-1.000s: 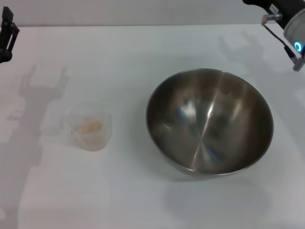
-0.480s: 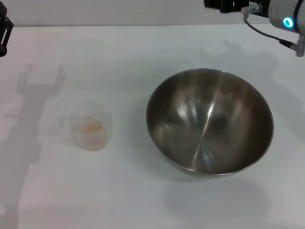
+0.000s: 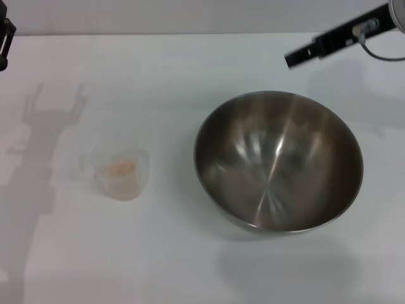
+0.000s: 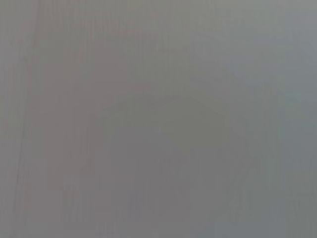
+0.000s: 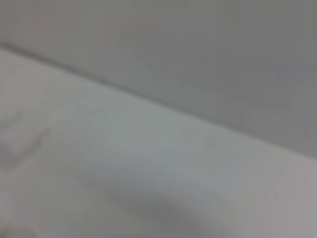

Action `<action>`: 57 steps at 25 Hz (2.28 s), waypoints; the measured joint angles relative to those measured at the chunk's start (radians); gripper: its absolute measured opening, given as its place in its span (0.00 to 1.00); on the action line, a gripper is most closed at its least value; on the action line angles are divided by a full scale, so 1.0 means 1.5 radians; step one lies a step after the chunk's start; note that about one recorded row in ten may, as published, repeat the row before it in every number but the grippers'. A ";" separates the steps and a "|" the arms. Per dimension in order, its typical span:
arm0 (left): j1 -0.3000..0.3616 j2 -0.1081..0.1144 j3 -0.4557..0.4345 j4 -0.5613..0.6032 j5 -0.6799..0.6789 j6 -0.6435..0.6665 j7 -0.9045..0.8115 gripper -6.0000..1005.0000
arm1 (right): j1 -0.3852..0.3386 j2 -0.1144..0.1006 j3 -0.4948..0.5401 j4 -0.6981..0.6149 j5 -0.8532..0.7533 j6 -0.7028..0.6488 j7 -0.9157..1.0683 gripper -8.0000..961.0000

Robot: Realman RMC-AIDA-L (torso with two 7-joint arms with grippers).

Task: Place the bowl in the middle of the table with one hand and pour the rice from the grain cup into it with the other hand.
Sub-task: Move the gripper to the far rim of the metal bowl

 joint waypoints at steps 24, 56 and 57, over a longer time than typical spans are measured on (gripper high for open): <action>-0.003 -0.001 -0.016 -0.005 0.001 0.001 0.000 0.82 | 0.089 -0.005 0.018 0.275 -0.067 0.047 -0.119 0.75; 0.007 -0.002 -0.012 -0.008 0.005 0.032 -0.004 0.82 | 0.083 0.002 0.062 0.262 -0.054 0.008 -0.154 0.03; 0.007 -0.002 -0.012 -0.008 0.005 0.033 -0.004 0.82 | 0.081 0.004 0.068 0.251 -0.050 0.007 -0.154 0.03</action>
